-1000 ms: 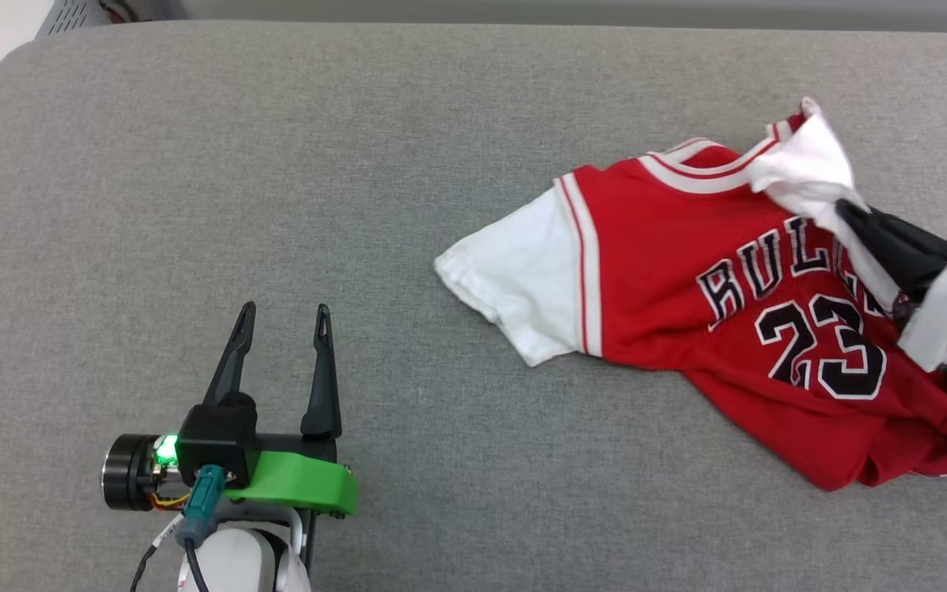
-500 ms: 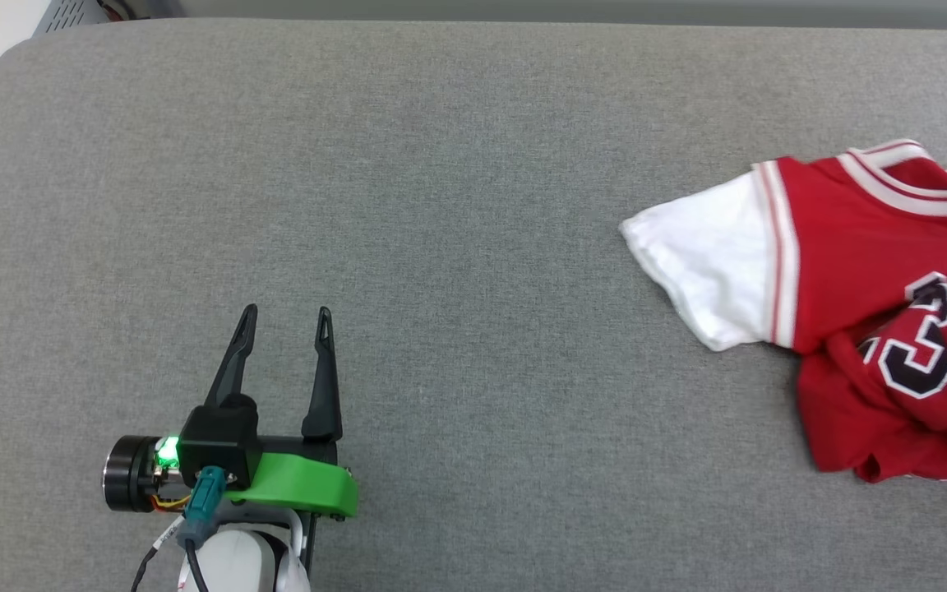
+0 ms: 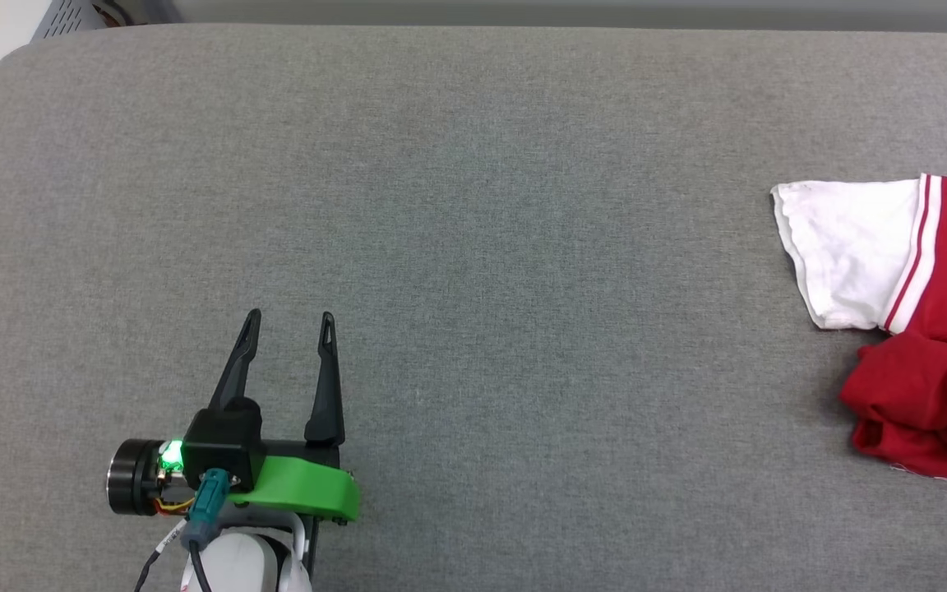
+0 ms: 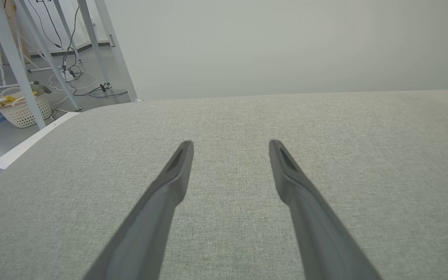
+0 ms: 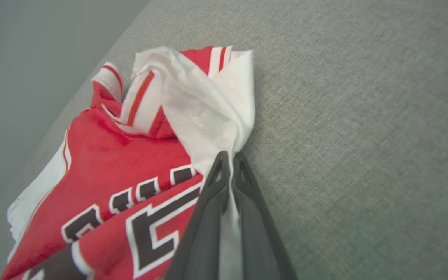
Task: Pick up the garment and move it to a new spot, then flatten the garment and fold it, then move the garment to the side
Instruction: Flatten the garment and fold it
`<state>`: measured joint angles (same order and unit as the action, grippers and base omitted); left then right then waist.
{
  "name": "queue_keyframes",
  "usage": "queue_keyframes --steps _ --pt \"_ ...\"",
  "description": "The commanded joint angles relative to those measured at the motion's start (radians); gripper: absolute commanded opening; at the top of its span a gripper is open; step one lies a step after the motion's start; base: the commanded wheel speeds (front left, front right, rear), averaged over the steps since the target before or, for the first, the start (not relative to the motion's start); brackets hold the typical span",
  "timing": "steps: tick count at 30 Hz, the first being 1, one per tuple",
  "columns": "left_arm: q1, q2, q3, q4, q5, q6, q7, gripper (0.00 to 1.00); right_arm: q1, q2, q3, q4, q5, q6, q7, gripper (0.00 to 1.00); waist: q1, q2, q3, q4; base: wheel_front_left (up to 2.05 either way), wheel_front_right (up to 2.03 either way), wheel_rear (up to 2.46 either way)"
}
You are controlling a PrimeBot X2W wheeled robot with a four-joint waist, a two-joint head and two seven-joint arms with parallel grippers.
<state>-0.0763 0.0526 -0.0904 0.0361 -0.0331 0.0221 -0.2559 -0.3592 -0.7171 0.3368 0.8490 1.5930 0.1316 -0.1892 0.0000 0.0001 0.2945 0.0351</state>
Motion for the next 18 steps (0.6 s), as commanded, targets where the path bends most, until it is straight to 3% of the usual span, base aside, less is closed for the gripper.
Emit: queue_keyframes --steps 1,2,3,10,14,18 --pt "0.007 -0.002 0.000 0.003 0.005 0.003 -0.006 1.00 -0.030 0.011 0.006 0.018 -0.014 -0.001 -0.002 0.00 0.0000 -0.0001 -0.005 -0.002 0.00 0.00 0.00" --pt "0.009 -0.002 0.000 0.005 0.006 0.003 -0.006 1.00 -0.042 0.018 0.010 0.032 -0.020 -0.001 -0.006 0.28 0.0000 -0.0001 -0.010 -0.004 0.00 0.00 0.00" --pt "0.012 -0.002 0.000 0.006 0.007 0.002 -0.006 1.00 -0.049 0.017 0.015 0.042 -0.032 -0.001 -0.013 1.00 0.0000 -0.0001 -0.014 -0.004 0.00 0.00 0.00" --pt "0.039 -0.002 0.007 0.010 0.012 0.000 -0.006 1.00 -0.062 -0.043 -0.020 0.014 -0.144 -0.001 -0.070 1.00 0.0000 -0.0001 -0.058 -0.011 0.00 0.00 0.00" --pt "0.054 -0.001 0.015 0.004 0.015 0.000 -0.006 1.00 -0.086 -0.101 -0.174 -0.067 -0.326 -0.001 -0.072 1.00 0.0000 -0.0001 -0.070 -0.020 0.00 0.00 0.00" --pt "0.060 0.000 0.014 0.000 0.019 -0.003 -0.006 1.00 -0.073 -0.085 -0.310 -0.229 -0.547 -0.001 -0.072 1.00 0.0000 -0.0001 -0.078 -0.022 0.00 0.00 0.00"
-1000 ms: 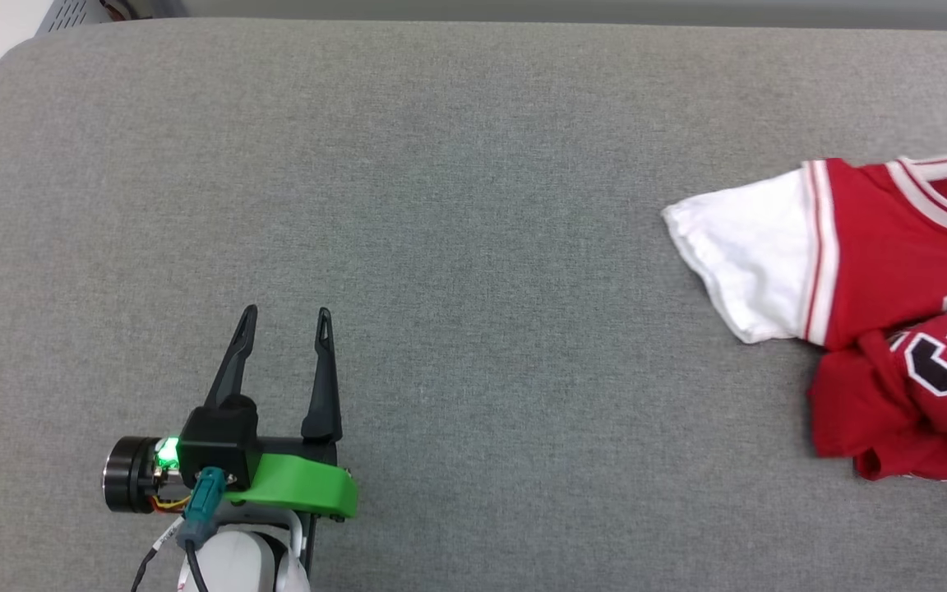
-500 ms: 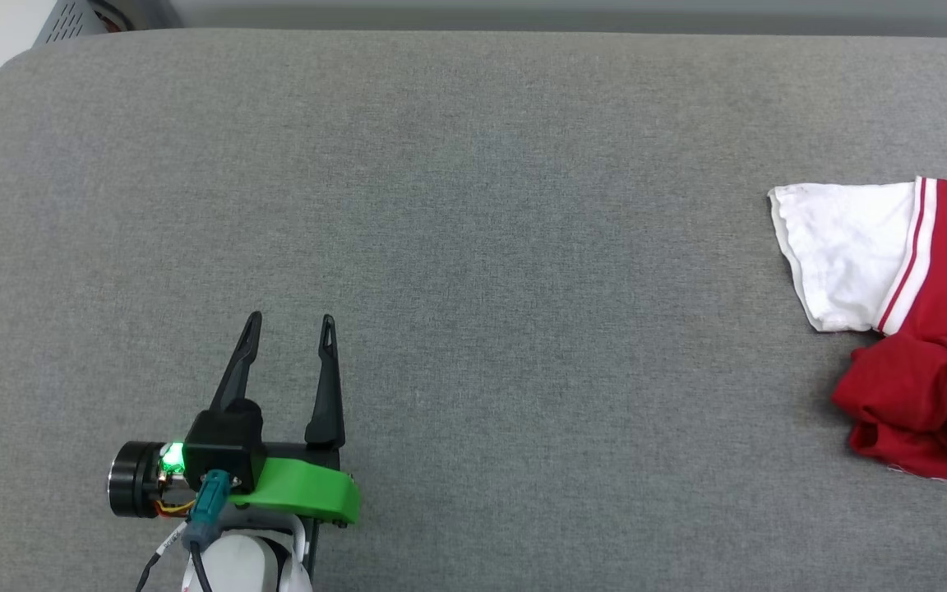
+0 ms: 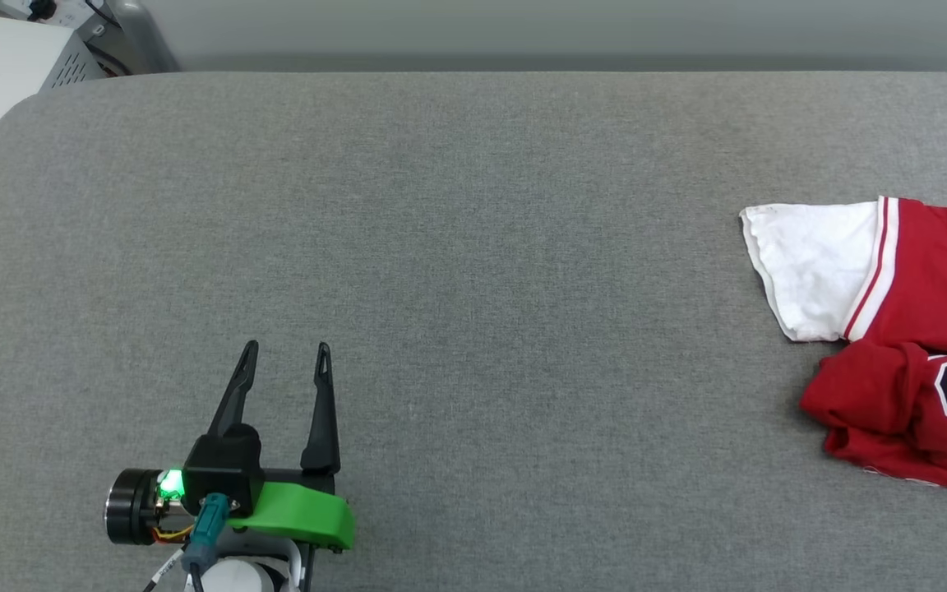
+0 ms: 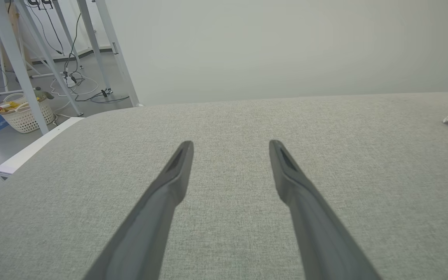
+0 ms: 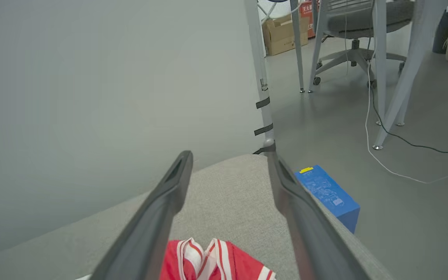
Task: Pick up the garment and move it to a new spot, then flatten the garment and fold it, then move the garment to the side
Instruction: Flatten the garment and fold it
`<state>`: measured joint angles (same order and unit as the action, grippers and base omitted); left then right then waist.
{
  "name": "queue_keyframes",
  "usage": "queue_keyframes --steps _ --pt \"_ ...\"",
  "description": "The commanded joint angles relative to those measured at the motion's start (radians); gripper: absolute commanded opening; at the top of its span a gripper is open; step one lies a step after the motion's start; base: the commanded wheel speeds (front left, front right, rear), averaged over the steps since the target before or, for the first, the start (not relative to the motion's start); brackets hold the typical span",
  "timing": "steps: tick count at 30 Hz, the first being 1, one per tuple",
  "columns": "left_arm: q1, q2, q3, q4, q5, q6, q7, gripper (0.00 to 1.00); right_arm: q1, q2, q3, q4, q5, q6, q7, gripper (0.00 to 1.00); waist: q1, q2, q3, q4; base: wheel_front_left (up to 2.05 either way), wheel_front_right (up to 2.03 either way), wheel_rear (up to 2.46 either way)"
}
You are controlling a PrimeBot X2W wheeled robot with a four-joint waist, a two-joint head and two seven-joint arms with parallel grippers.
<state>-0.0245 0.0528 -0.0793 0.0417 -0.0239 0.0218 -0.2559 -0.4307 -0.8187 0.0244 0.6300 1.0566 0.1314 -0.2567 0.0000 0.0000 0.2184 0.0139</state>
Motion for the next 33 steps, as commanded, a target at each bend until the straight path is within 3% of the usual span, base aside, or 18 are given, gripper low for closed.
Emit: queue_keyframes --steps 1,4,8,13,17,21,25,33 --pt "0.009 0.000 0.003 -0.006 0.011 -0.003 -0.006 1.00 0.005 0.028 -0.018 -0.064 -0.066 -0.001 -0.005 1.00 0.0000 0.0000 -0.004 0.000 0.00 0.00 0.00" --pt "0.009 0.000 0.000 -0.007 0.012 -0.005 -0.006 1.00 0.017 0.044 -0.023 -0.192 -0.203 -0.001 0.010 1.00 0.0000 0.0000 -0.005 0.004 0.00 0.00 0.00" --pt "0.004 -0.001 -0.007 -0.009 0.012 -0.006 -0.006 1.00 -0.013 0.075 -0.010 -0.369 -0.340 -0.001 0.142 1.00 0.0000 0.0000 0.000 0.014 0.00 0.00 0.00" --pt "-0.011 -0.001 -0.013 -0.016 0.012 -0.008 -0.006 1.00 -0.056 0.080 0.101 -0.539 -0.433 -0.001 0.413 1.00 0.0000 0.0000 0.014 0.035 0.00 0.00 0.00" --pt "-0.023 -0.001 -0.016 -0.023 0.010 -0.005 -0.006 1.00 -0.088 0.068 0.226 -0.614 -0.441 -0.001 0.636 1.00 0.0000 0.0000 0.029 0.050 0.00 0.00 0.00" --pt "-0.034 -0.001 -0.022 -0.029 0.005 -0.001 -0.006 1.00 -0.118 0.060 0.328 -0.602 -0.408 -0.001 0.826 1.00 0.0000 0.0000 0.051 0.064 0.00 0.00 0.00" --pt "-0.049 -0.002 -0.029 -0.032 -0.002 0.004 -0.006 1.00 -0.149 0.076 0.391 -0.529 -0.374 -0.001 0.944 1.00 0.0000 0.0000 0.083 0.080 0.00 0.00 0.00" --pt "-0.097 -0.002 -0.040 -0.036 -0.014 0.011 -0.006 1.00 -0.206 0.146 0.456 -0.284 -0.418 -0.001 0.954 1.00 0.0000 0.0000 0.152 0.114 0.00 0.00 0.00"
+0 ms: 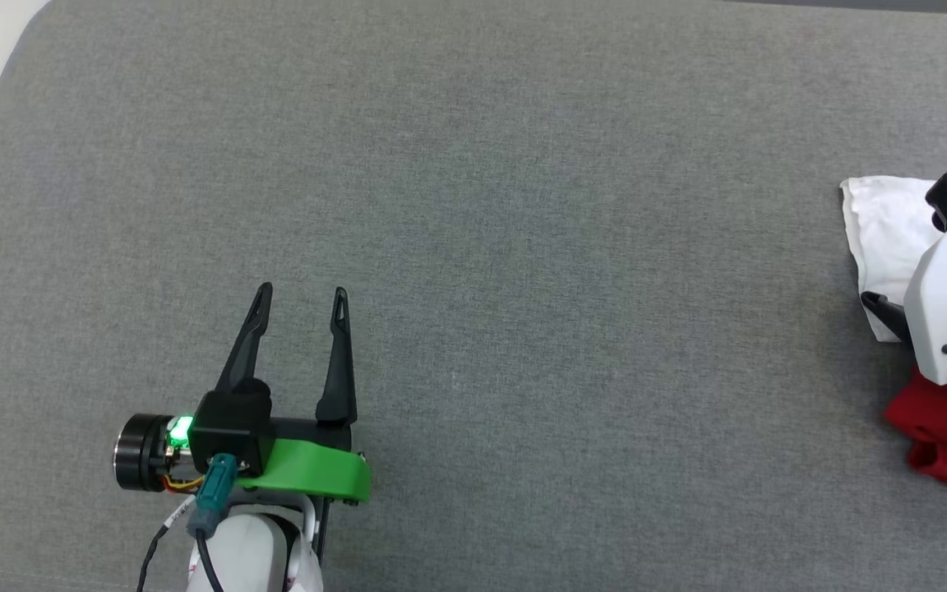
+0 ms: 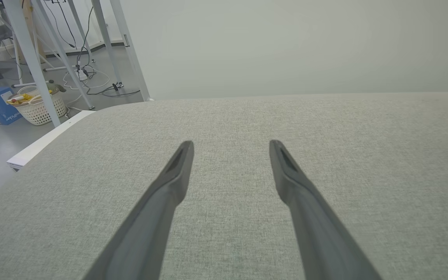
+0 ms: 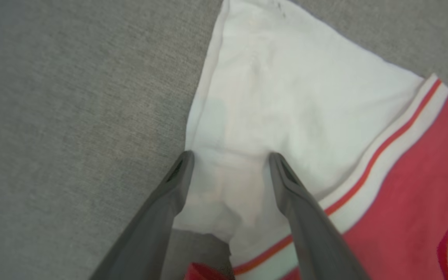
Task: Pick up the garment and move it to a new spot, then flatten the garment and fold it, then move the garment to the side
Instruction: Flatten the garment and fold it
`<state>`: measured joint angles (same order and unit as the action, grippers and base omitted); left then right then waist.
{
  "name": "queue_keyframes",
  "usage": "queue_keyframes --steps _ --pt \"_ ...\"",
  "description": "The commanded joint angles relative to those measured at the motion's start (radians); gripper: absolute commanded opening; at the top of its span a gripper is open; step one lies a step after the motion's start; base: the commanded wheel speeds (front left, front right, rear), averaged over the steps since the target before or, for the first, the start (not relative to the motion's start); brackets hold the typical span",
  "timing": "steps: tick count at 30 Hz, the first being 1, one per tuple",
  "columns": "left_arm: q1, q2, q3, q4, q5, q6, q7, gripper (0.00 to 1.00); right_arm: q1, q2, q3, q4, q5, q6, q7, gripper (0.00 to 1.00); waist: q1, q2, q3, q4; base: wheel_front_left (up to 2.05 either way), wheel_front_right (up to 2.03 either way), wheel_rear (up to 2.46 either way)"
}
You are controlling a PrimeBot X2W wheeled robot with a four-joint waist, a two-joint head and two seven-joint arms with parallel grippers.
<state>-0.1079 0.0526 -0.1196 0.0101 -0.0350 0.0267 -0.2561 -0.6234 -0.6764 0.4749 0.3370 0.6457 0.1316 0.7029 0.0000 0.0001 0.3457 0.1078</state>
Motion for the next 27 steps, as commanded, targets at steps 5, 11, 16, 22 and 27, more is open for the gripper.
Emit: queue_keyframes --steps 5,11,16,22,27 --pt "-0.024 -0.002 -0.001 -0.001 -0.011 0.013 -0.006 1.00 -0.011 0.026 0.043 0.155 -0.022 -0.001 -0.039 1.00 0.0000 -0.0001 0.036 0.030 0.00 0.00 0.00" --pt "-0.018 -0.002 0.005 0.002 -0.011 0.015 -0.006 1.00 -0.046 0.029 0.022 0.184 0.032 -0.001 -0.191 0.00 0.0000 -0.0001 0.015 0.022 0.00 0.00 0.00" --pt "-0.010 -0.002 0.009 0.000 -0.009 0.014 -0.006 1.00 -0.087 0.033 -0.010 0.095 0.062 -0.001 -0.303 0.00 0.0000 -0.0001 -0.009 0.010 0.00 0.00 0.00" --pt "-0.005 -0.002 0.008 0.000 -0.008 0.011 -0.006 1.00 -0.134 0.071 0.000 -0.052 0.052 -0.001 -0.337 0.00 0.0000 -0.0001 -0.021 0.007 0.00 0.00 0.00" --pt "-0.004 -0.002 0.004 -0.004 -0.011 0.011 -0.006 1.00 -0.192 0.153 0.041 -0.111 0.037 -0.001 -0.338 0.00 0.0000 -0.0001 -0.017 0.018 0.00 0.00 0.00"
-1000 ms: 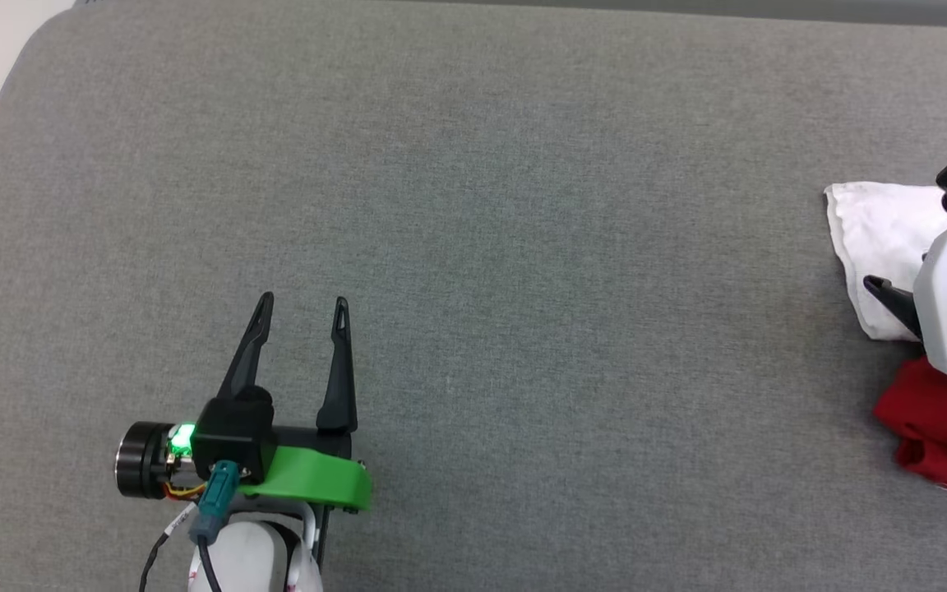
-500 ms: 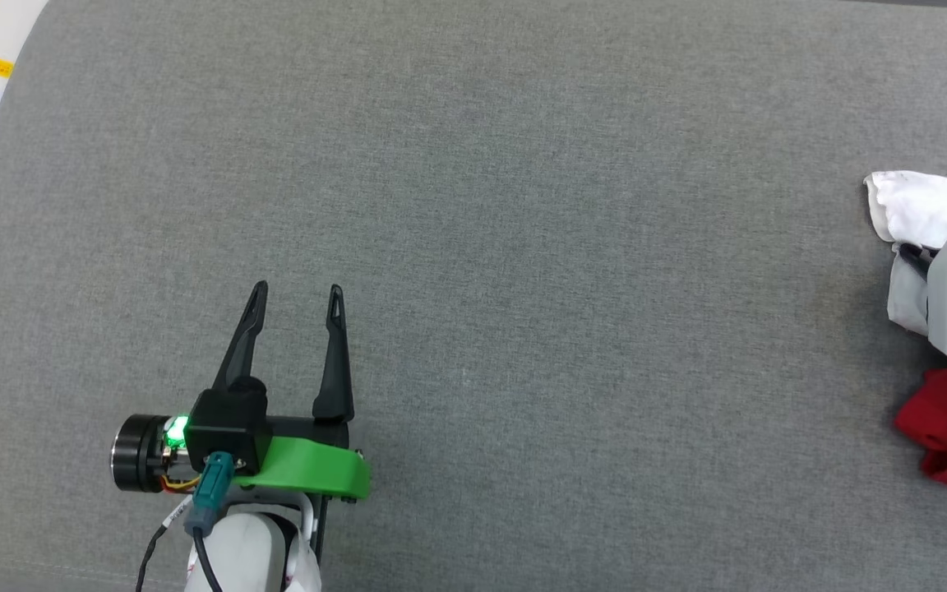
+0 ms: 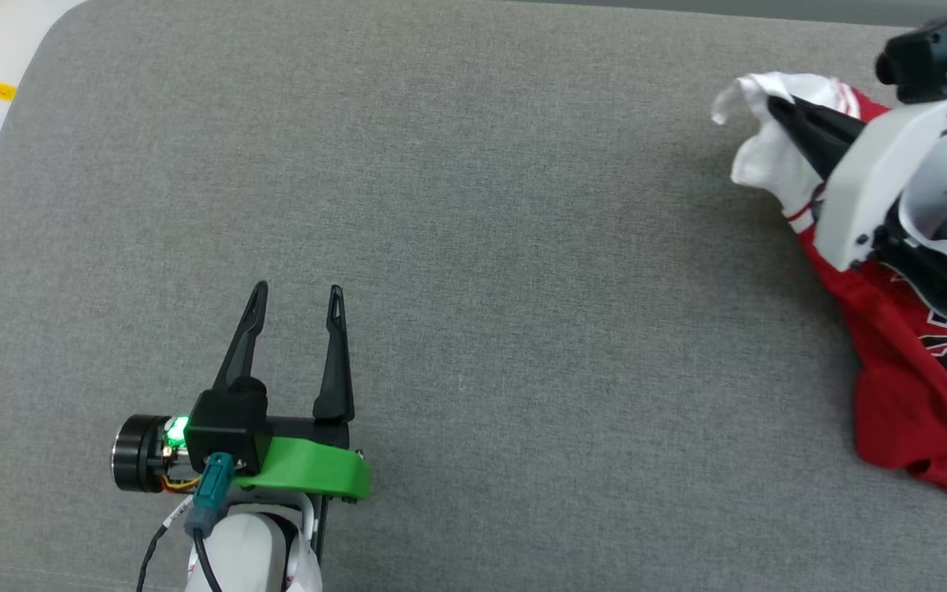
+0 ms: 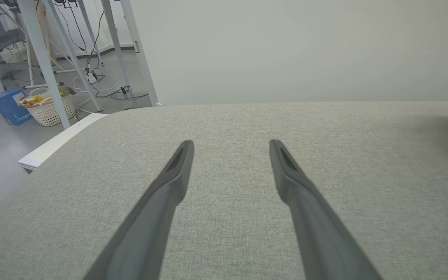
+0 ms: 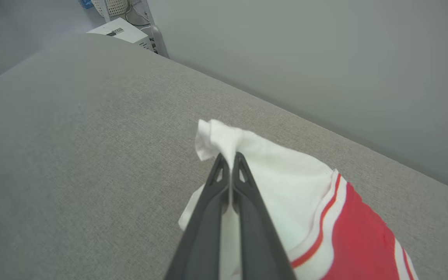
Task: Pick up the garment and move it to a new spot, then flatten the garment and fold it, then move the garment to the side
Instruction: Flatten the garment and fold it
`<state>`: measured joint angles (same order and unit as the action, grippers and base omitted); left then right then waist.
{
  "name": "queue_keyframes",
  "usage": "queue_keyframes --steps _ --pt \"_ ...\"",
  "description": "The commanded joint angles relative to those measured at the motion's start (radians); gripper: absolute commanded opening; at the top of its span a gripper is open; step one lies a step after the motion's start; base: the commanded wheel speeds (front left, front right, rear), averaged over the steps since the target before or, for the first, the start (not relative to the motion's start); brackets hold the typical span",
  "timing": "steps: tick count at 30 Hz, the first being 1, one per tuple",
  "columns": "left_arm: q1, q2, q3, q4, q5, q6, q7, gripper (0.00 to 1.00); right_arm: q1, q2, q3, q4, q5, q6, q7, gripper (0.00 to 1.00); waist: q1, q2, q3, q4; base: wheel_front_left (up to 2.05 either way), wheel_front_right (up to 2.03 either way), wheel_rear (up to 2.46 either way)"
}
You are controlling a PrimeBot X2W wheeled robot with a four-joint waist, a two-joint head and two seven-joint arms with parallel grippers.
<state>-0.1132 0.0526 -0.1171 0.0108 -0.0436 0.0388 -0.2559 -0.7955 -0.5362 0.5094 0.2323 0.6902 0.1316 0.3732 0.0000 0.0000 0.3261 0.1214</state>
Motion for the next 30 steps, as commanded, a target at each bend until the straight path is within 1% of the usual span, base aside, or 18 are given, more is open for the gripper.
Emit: queue_keyframes --steps 1,3,7,10,12,15,18,23,24,25,26,28,30 --pt "0.001 -0.002 0.001 -0.005 -0.003 0.000 -0.006 1.00 -0.032 0.029 0.017 -0.009 -0.011 -0.001 -0.009 0.00 0.0000 0.0000 0.005 0.007 0.00 0.00 0.00" --pt "0.000 -0.002 0.001 -0.007 -0.005 0.002 -0.006 1.00 -0.061 0.069 0.045 -0.006 -0.020 -0.001 -0.015 0.00 0.0000 0.0000 0.010 0.014 0.00 0.00 0.00" --pt "-0.005 -0.002 0.000 -0.005 -0.012 0.004 -0.006 1.00 -0.104 0.140 0.148 0.025 -0.037 -0.001 -0.016 0.00 0.0000 0.0000 0.021 0.029 0.00 0.00 0.00" --pt "-0.008 -0.002 -0.004 -0.004 -0.017 0.008 -0.006 1.00 -0.116 0.187 0.233 0.078 -0.028 -0.001 -0.024 0.00 0.0000 0.0000 0.029 0.039 0.00 0.00 0.00" --pt "-0.011 -0.002 -0.009 -0.003 -0.021 0.011 -0.006 1.00 -0.114 0.206 0.298 0.122 -0.021 -0.001 -0.027 0.00 0.0000 0.0000 0.034 0.045 0.00 0.00 0.00" --pt "-0.014 -0.002 -0.014 0.000 -0.026 0.015 -0.006 1.00 -0.093 0.227 0.399 0.196 0.008 -0.001 -0.019 0.00 0.0000 0.0000 0.040 0.053 0.00 0.00 0.00" --pt "-0.017 -0.002 -0.014 0.001 -0.028 0.016 -0.006 1.00 -0.076 0.227 0.491 0.268 0.027 -0.001 -0.008 0.00 0.0000 0.0000 0.045 0.057 0.00 0.00 0.00" --pt "-0.021 -0.002 -0.011 0.005 -0.028 0.018 -0.006 1.00 -0.060 0.238 0.561 0.385 0.081 -0.001 -0.057 0.00 0.0000 0.0000 0.043 0.054 0.00 0.00 0.00" --pt "-0.022 -0.002 -0.010 0.006 -0.027 0.017 -0.006 1.00 -0.064 0.240 0.570 0.395 0.085 -0.001 -0.072 0.14 0.0000 0.0000 0.041 0.052 0.00 0.00 0.00" --pt "-0.022 -0.002 -0.009 0.006 -0.025 0.016 -0.006 1.00 -0.074 0.241 0.583 0.401 0.077 -0.001 -0.102 0.65 0.0000 0.0000 0.036 0.047 0.00 0.00 0.00" --pt "-0.021 -0.002 -0.006 0.007 -0.022 0.015 -0.006 1.00 -0.083 0.242 0.584 0.405 0.071 -0.001 -0.136 1.00 0.0000 0.0000 0.032 0.042 0.00 0.00 0.00" --pt "-0.016 -0.002 0.001 0.010 -0.015 0.011 -0.006 1.00 -0.087 0.247 0.573 0.406 0.078 -0.001 -0.208 1.00 0.0000 0.0000 0.014 0.030 0.00 0.00 0.00" --pt "-0.012 -0.002 0.008 0.011 -0.007 0.002 -0.006 1.00 -0.087 0.240 0.557 0.395 0.072 -0.001 -0.287 1.00 0.0000 0.0000 -0.008 0.020 0.00 0.00 0.00"
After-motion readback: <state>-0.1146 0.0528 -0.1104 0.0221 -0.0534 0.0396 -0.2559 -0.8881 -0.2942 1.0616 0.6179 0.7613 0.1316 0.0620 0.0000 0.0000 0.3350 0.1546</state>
